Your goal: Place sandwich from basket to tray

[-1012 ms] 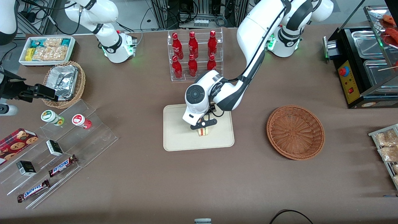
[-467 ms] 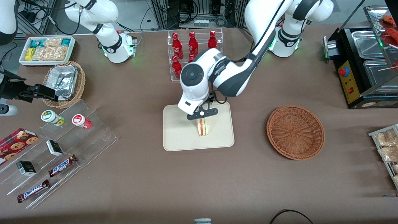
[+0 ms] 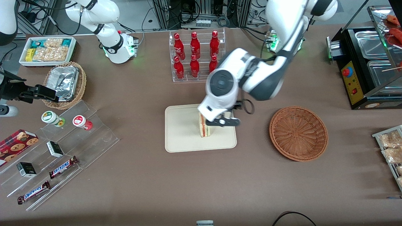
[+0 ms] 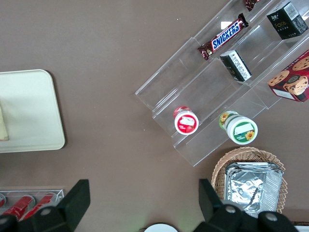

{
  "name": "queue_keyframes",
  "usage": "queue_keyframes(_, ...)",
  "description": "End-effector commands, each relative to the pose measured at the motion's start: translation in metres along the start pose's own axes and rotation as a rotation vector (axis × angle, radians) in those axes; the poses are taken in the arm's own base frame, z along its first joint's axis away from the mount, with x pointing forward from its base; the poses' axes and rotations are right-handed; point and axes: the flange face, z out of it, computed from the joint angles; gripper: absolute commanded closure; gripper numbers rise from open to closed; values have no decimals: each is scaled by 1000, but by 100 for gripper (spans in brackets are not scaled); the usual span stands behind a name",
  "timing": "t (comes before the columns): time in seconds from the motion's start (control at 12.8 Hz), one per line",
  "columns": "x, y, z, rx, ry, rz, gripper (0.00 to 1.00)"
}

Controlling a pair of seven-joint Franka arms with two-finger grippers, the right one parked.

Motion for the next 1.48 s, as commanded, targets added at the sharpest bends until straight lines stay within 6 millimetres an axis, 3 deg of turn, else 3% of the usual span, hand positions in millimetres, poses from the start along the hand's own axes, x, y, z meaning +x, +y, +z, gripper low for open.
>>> queue_keyframes(0.0,-3,-72,-30,-8,-2,83,0)
queue_keyframes(0.31,3,-196,-67,-32,-7,205,0)
queue_keyframes(0.54,4,-280,-79,-5,-34,185,0)
queue_keyframes(0.7,-5,-309,-79,26,-37,141,0)
queue_keyframes(1.01,-25,-348,-85,13,-20,85,0)
queue_keyframes(1.4,-66,-357,-94,20,6,72,0)
